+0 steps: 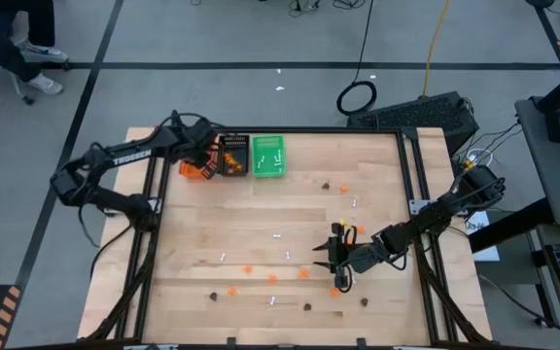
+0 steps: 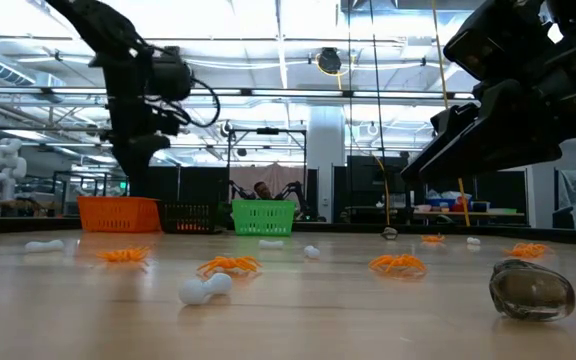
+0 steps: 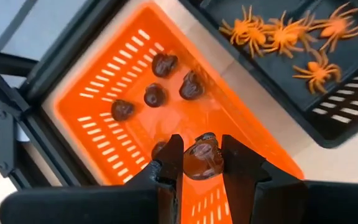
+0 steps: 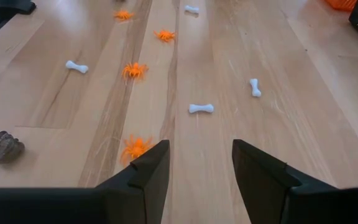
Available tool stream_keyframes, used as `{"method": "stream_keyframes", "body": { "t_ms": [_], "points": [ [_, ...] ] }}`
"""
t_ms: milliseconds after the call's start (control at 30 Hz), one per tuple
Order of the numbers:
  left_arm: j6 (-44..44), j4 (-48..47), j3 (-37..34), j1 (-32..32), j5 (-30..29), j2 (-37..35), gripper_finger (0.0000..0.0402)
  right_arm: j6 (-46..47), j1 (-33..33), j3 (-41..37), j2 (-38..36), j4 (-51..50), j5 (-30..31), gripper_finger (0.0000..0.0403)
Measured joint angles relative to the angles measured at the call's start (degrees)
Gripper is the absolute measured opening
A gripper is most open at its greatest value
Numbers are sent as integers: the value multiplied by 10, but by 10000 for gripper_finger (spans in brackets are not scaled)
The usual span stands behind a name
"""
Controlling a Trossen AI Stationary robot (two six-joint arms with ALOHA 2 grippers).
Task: Sort Halloween decoration
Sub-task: Put the black skull toy into the orange bin, then put the orange spider toy into the black bin
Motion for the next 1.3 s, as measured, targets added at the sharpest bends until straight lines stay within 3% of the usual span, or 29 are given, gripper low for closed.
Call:
{"method": "stream_keyframes", "body": {
  "t_ms": [167, 533, 767, 900, 1133, 1200, 1300],
  "points": [
    [-4, 0, 0, 9, -9, 30, 80, 9, 0, 0, 0, 0, 0, 162],
    [-33, 0, 0, 7, -35, 36, 152, 13, 0, 0, 0, 0, 0, 162],
    [-75, -4, 0, -21, -32, 8, 157, 33, 0, 0, 0, 0, 0, 162],
    [-120, -3, 0, -76, -28, -41, 157, 57, 0, 0, 0, 0, 0, 162],
    [-183, 21, 0, -246, -47, -107, 157, 97, 0, 2, -4, -24, -1, 162],
    [-202, 37, 0, -303, -74, -108, 157, 123, 0, 21, -12, -77, 3, 162],
    [-215, 71, 0, -382, -115, -100, 157, 162, 0, 81, -22, -247, 17, 162]
  ]
}}
